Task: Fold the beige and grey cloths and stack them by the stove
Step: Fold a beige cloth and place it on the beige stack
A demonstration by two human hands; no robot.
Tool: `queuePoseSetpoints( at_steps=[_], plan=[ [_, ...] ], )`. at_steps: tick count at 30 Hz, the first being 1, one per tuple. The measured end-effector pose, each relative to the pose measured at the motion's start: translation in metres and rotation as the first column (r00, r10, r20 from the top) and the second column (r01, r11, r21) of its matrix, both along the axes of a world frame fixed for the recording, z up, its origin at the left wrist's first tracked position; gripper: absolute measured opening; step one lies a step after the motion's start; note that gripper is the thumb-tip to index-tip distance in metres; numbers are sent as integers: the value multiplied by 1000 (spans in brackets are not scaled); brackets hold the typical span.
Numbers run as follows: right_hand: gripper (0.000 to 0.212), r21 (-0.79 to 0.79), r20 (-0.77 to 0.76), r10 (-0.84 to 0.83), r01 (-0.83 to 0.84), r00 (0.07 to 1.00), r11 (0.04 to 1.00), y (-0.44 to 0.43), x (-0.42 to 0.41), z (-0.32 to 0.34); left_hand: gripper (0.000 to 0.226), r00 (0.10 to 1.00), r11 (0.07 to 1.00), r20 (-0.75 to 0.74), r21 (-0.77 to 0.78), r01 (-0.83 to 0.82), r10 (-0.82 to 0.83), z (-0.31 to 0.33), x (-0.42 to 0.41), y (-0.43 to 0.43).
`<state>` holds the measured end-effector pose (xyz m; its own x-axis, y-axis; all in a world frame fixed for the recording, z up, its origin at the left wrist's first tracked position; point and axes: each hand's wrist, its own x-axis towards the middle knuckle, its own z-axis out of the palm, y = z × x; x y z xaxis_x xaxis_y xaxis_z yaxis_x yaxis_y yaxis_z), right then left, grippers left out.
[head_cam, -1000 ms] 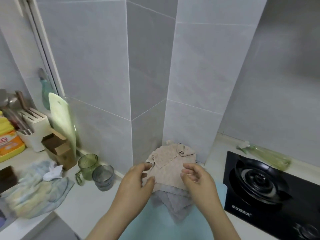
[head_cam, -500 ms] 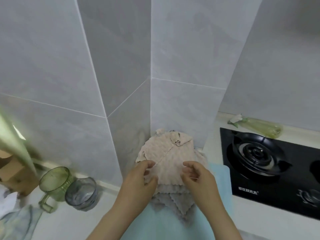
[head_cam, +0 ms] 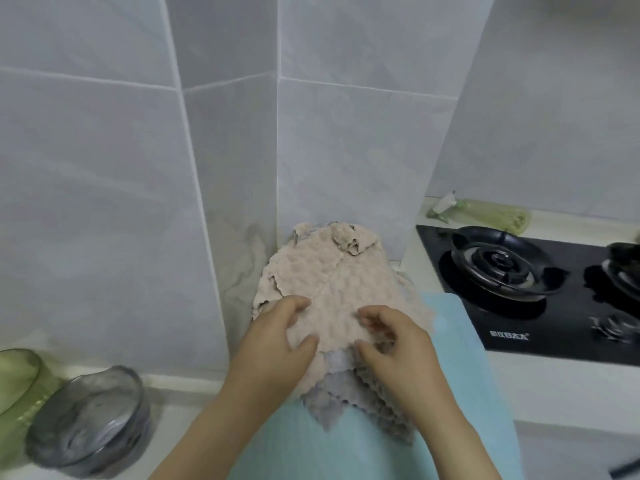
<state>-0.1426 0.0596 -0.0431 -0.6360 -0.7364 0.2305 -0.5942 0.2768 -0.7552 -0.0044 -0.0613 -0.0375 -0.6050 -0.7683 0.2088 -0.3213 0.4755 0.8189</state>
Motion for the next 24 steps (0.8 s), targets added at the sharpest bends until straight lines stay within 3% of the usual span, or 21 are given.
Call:
queuePoseSetpoints(
  at_steps=[6, 12, 17, 20, 24],
  plan=[
    [42, 60, -186, 47, -36, 981, 998, -11, -2, -18, 44, 996, 989, -59, -134, 62, -70, -15, -6, -13],
    [38, 81, -373, 43, -14, 927, 997, -12, -12, -24, 51, 990, 969, 10, -203, 137, -138, -21, -8, -24],
    [34, 112, -383, 36, 8, 923, 994, -8, -10, -33, 56, 985, 975, 6, -144, 169, -170, -22, -3, -27],
    [27, 133, -401, 40, 15, 915, 991, -15, -13, -25, 61, 972, 954, 111, -198, 224, -205, -28, -1, -27],
    [11, 85, -437, 22, 17, 899, 996, -24, -15, -13, 57, 974, 941, 137, -265, 212, -181, -30, -1, -35]
  ],
)
